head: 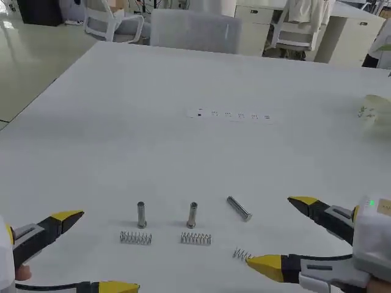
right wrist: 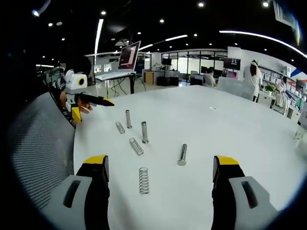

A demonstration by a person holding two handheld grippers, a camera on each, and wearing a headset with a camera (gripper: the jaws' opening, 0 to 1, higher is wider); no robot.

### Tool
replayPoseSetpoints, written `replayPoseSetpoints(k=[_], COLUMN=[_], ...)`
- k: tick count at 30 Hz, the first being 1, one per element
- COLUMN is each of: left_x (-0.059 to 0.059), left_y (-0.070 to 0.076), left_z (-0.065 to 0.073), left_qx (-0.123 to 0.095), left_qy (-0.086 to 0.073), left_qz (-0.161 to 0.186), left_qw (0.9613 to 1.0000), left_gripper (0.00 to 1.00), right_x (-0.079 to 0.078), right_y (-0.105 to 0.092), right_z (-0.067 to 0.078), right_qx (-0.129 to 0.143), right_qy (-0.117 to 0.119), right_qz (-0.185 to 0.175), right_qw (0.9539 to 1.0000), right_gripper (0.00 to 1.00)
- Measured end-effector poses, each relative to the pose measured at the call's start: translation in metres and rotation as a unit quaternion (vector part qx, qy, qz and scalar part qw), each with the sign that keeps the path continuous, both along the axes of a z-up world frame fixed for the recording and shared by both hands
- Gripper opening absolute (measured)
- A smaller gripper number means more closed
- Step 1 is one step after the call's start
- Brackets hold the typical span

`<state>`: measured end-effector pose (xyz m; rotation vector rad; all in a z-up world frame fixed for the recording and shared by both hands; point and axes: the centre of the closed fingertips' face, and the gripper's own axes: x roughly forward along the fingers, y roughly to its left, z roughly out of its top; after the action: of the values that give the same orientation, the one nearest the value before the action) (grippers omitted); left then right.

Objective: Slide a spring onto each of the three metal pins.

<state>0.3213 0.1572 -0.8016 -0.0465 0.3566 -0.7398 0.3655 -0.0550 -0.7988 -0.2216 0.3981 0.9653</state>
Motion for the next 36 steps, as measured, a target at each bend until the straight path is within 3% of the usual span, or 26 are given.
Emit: replayPoseSetpoints(k=[36], left_x=[0.0003], left_y=[-0.0033], left_z=[0.0013], left_qx=[0.007], left_qy=[-0.004], left_qz=[-0.007], left_qw=[0.9999], left_gripper=[0.98], right_x=[-0.0031], right_y=[0.0005], right_z=[-0.0006], right_qx=[0.002], right_qy=[0.001], right_qz=[-0.004], right_qw=[1.0], right_gripper=[0.88])
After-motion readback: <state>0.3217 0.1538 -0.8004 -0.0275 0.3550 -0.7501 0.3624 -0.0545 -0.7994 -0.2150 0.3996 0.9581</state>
